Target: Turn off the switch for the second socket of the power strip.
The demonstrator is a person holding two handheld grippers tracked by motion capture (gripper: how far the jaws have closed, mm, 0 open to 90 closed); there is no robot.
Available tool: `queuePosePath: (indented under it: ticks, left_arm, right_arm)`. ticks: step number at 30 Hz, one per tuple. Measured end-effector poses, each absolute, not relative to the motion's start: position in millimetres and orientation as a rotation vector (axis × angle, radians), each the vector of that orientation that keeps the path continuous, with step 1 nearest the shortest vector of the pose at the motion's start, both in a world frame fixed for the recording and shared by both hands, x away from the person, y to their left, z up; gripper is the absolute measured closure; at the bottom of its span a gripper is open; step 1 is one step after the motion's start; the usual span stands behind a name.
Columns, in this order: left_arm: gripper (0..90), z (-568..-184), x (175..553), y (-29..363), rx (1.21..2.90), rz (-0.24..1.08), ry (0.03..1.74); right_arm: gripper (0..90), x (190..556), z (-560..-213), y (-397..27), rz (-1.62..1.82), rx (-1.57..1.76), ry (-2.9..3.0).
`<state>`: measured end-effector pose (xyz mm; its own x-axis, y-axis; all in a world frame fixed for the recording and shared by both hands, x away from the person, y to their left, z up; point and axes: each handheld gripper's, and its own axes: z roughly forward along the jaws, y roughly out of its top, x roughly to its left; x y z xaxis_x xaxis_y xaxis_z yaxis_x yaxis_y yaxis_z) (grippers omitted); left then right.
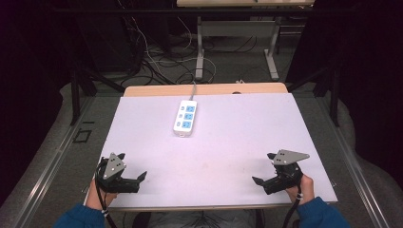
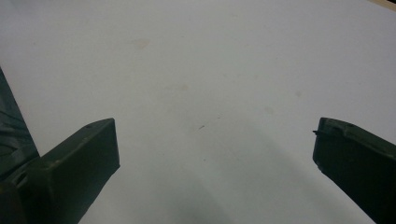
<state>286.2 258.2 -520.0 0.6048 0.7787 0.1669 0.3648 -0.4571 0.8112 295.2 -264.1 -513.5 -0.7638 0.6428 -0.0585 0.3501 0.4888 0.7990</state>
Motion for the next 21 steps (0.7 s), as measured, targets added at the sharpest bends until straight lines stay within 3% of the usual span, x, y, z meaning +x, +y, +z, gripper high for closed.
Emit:
queuePosePath:
  ticks: [21]
  left_arm:
    - [0.2,-520.8,291.2,254.6,2.077,0.682,0.920]
  right_arm:
    - [0.0,295.6,-514.7,-263.2,1.160,0.843,2.379]
